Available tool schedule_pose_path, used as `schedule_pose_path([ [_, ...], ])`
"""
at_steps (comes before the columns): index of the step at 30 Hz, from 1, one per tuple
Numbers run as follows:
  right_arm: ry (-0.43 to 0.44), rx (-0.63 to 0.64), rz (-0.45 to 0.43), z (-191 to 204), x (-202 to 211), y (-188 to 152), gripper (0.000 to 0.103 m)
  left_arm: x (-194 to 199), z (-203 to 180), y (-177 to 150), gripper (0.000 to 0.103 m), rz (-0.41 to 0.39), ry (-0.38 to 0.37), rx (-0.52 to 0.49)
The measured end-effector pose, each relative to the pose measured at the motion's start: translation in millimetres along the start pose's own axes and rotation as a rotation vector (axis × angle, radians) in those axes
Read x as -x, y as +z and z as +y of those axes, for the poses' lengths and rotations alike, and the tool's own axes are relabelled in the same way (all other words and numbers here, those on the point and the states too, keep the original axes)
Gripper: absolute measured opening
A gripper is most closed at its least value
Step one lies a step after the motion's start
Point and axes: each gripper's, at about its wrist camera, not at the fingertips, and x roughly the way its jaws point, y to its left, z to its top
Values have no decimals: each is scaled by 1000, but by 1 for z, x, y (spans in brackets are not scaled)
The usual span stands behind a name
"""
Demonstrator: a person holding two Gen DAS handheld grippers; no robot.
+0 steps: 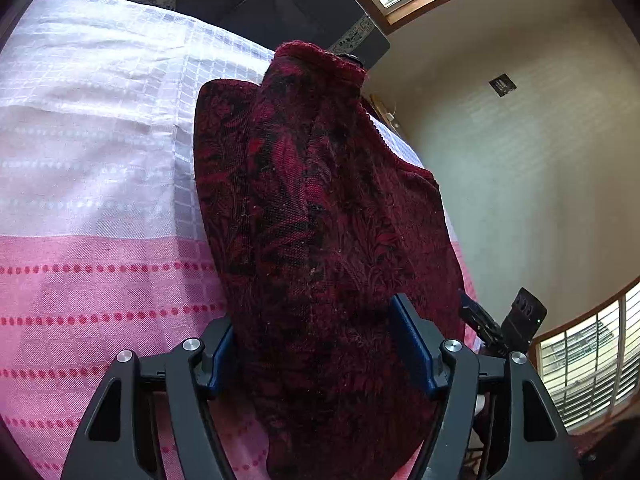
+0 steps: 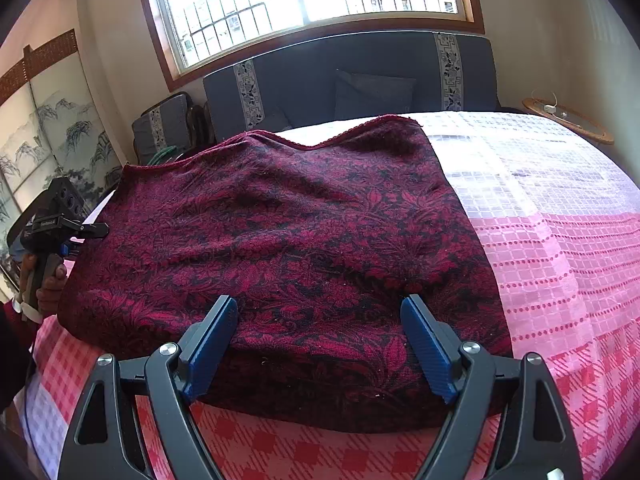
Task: Fold small clothes
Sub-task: 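Grasp one side edge of the folded sweater with the left tool and lift it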
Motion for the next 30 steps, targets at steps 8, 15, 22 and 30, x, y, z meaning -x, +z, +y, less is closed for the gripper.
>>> schedule_pose_path([
  [8, -31, 21, 28, 6, -5, -1, 85, -3, 7, 1, 47, -36, 14, 30],
  [15, -25, -16, 0, -2, 0, -2, 86, 0, -16, -1, 36, -84, 120, 31],
  [22, 25, -103, -74, -18, 15, -5, 86, -2, -49, -1, 32, -132, 237, 79],
  [30, 103, -185, -121, -33, 22, -7, 87, -4, -103, 10, 25, -173, 329, 113],
])
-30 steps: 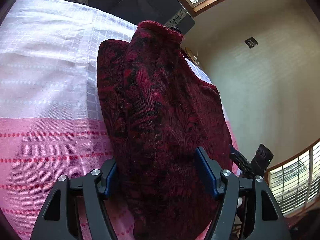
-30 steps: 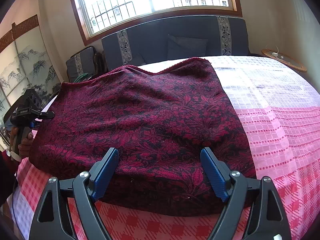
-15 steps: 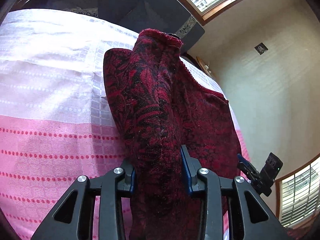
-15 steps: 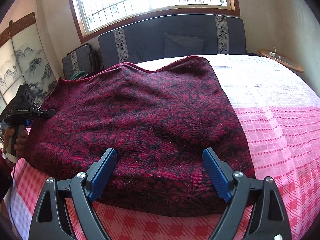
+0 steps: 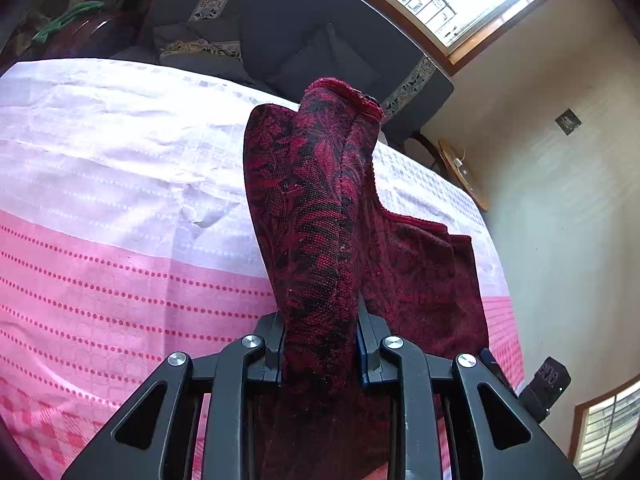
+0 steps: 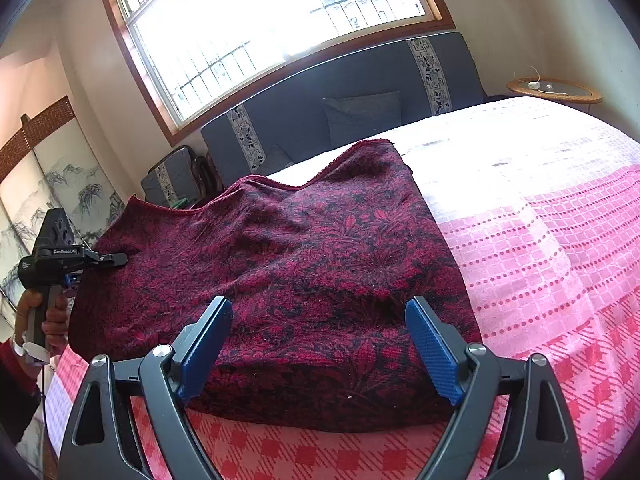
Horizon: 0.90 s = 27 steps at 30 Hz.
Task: Fold small clothes
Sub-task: 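Grasp one side edge of the folded sweater with the left tool and lift it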
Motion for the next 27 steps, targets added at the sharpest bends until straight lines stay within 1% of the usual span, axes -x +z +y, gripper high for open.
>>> schedule_pose_path([
  [6, 80, -41, 23, -8, -2, 2, 87, 6, -44, 4, 23, -13, 0, 48],
  [9, 127, -76, 27, -15, -2, 2, 88, 4, -72, 3, 23, -14, 13, 36],
  [13, 163, -111, 12, -21, 1, 2, 88, -2, -108, -1, 23, -8, 18, 30],
  [19, 215, -145, 8, -27, 3, 2, 88, -24, -153, -6, 23, 4, 38, 26],
  [27, 280, -224, -21, -42, 7, 0, 88, -61, -191, -17, 23, 29, 52, 64],
])
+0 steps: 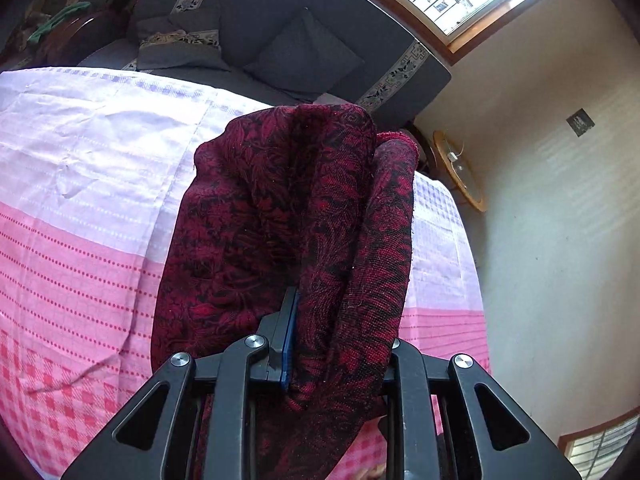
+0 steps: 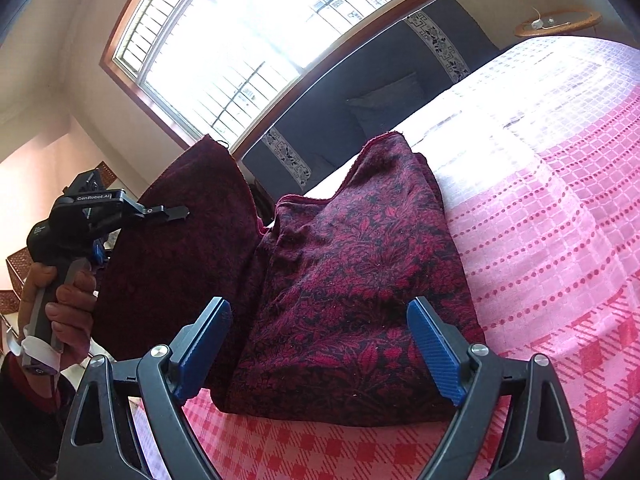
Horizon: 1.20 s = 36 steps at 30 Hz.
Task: Fold small clothes
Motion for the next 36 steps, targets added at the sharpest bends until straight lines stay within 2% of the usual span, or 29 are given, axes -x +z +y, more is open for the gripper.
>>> schedule_pose_path([
  [10, 45, -39, -6, -5, 3, 0, 90, -30, -27, -9, 23, 22, 30, -19],
  [22, 60, -48, 17, -5, 1, -1, 92, -46, -46, -23, 23, 37, 49, -32],
  [36, 78, -68, 23, -7, 1, 1, 93, -57, -55, -23, 23, 55, 60, -35],
])
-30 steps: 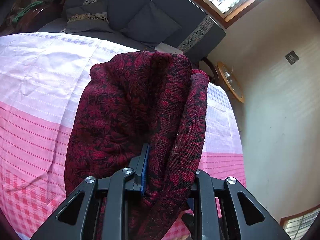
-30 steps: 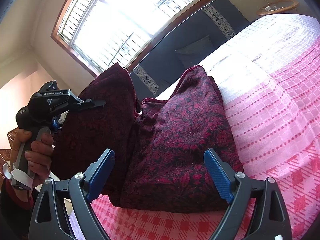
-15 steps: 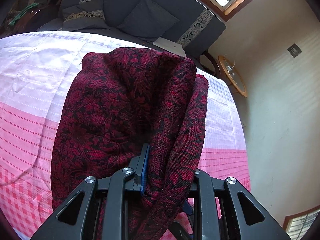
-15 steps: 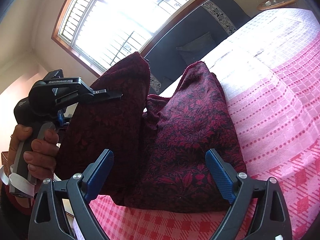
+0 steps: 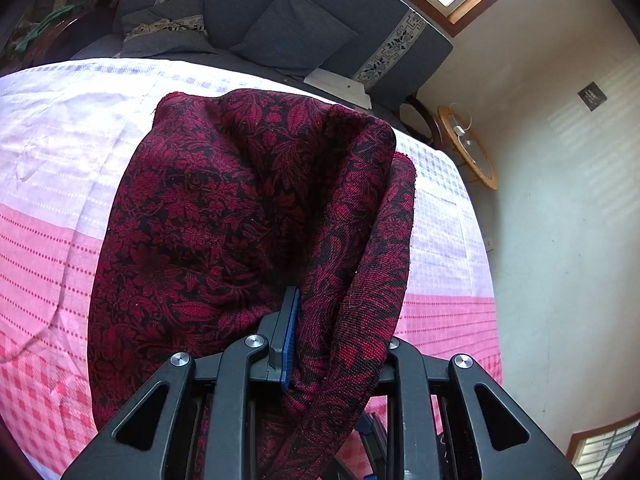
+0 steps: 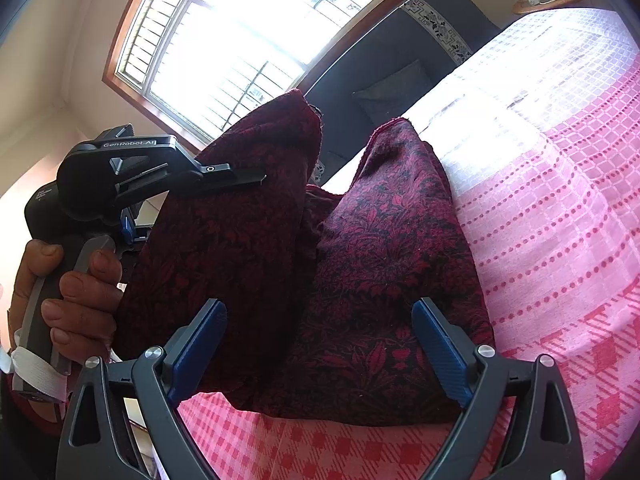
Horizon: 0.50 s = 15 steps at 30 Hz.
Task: Fold small clothes
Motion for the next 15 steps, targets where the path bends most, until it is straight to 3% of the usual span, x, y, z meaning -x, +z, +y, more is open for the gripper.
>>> schedule_pose_path([
  [15, 21, -22, -3, -4, 2, 0, 93, -14, 0, 0, 23, 28, -5, 18],
])
